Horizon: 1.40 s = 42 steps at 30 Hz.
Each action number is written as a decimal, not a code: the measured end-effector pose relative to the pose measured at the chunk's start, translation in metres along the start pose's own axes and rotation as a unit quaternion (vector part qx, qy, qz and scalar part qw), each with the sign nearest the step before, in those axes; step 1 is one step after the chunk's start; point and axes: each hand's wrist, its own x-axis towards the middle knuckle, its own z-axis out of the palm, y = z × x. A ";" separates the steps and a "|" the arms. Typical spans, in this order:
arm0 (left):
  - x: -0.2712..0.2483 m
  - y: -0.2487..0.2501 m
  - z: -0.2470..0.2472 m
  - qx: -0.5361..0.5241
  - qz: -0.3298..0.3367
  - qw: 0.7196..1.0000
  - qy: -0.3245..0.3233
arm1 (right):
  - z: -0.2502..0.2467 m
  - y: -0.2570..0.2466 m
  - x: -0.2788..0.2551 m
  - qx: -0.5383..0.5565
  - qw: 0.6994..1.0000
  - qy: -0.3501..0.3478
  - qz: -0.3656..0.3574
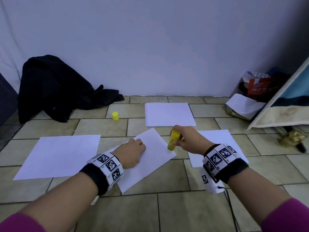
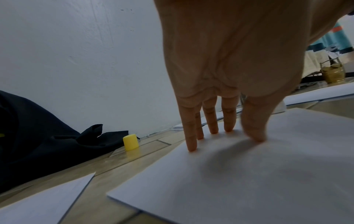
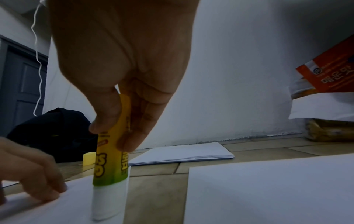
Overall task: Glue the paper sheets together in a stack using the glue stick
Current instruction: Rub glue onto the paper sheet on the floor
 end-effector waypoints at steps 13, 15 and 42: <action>-0.013 0.006 -0.006 0.029 -0.060 0.998 -0.018 | -0.005 -0.009 0.012 0.104 0.988 0.116 0.020; -0.013 0.006 -0.002 0.007 -0.057 0.998 -0.008 | 0.000 -0.012 0.017 0.121 0.984 0.127 0.026; -0.009 0.002 0.003 -0.012 -0.120 0.993 -0.012 | 0.032 -0.064 0.068 -0.011 1.000 0.007 0.004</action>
